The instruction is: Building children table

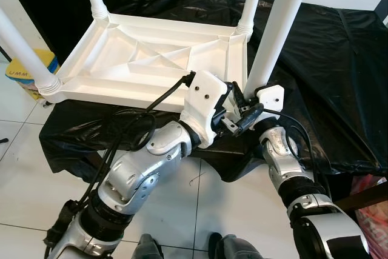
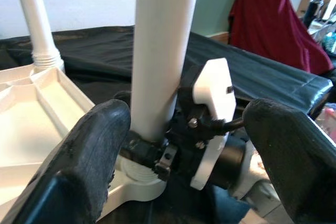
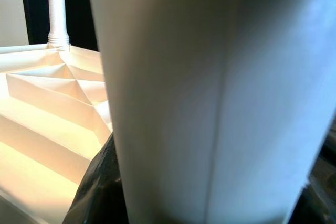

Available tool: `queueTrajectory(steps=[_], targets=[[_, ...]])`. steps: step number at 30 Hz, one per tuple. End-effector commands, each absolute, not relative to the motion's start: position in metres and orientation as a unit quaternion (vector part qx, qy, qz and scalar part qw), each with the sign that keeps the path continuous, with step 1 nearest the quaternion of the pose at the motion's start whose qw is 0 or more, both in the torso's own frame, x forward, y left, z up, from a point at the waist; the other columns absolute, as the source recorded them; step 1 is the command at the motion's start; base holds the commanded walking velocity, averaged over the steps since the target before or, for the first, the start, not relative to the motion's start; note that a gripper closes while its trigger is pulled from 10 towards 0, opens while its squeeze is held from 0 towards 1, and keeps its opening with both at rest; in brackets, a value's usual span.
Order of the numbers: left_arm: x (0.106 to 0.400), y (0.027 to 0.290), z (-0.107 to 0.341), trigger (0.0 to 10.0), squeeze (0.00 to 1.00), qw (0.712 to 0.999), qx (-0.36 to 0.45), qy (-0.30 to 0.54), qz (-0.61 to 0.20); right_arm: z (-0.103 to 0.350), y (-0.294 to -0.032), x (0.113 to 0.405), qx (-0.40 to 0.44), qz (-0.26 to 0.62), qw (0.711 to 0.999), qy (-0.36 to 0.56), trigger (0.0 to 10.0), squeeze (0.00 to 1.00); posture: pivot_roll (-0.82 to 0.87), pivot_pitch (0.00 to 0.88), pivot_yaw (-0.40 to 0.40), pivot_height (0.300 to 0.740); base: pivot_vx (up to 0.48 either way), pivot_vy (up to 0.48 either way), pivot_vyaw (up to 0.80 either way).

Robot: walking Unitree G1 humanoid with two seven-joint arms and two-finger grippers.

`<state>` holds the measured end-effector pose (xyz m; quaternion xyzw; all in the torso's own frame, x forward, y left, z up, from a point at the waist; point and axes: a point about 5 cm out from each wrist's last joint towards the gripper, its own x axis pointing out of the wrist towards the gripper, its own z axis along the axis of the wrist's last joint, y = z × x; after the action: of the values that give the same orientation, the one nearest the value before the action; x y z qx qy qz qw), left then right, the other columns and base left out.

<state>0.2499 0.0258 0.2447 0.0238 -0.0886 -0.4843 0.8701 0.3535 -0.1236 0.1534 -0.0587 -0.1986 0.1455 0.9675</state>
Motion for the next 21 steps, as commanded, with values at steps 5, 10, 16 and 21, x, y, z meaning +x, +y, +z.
queueTrajectory(steps=[5, 10, 16, 21], targets=[[0.233, 0.019, 0.241, 10.0, 0.00, 0.797, 0.047, -0.075, -0.597, 0.109, -0.121, 0.347, -0.013, 0.155, 0.984, -0.084, 10.0, 0.00, 0.10, 0.207, -0.007, 0.740, 0.000, 0.000, 0.00], [0.233, 0.019, 0.242, 10.0, 0.00, 0.799, 0.046, -0.075, -0.594, 0.108, -0.119, 0.346, 0.004, 0.131, 0.988, -0.080, 10.0, 0.00, 0.10, 0.215, -0.017, 0.740, 0.000, 0.000, 0.00], [0.232, 0.018, 0.242, 10.0, 0.00, 0.804, 0.043, -0.076, -0.588, 0.103, -0.117, 0.345, 0.026, 0.089, 0.993, -0.069, 10.0, 0.00, 0.10, 0.210, -0.042, 0.740, 0.000, 0.000, 0.00], [0.233, 0.018, 0.243, 10.0, 0.00, 0.808, 0.041, -0.079, -0.582, 0.100, -0.117, 0.344, 0.051, 0.063, 0.995, -0.063, 10.0, 0.00, 0.10, 0.207, -0.058, 0.740, 0.000, 0.000, 0.00]])
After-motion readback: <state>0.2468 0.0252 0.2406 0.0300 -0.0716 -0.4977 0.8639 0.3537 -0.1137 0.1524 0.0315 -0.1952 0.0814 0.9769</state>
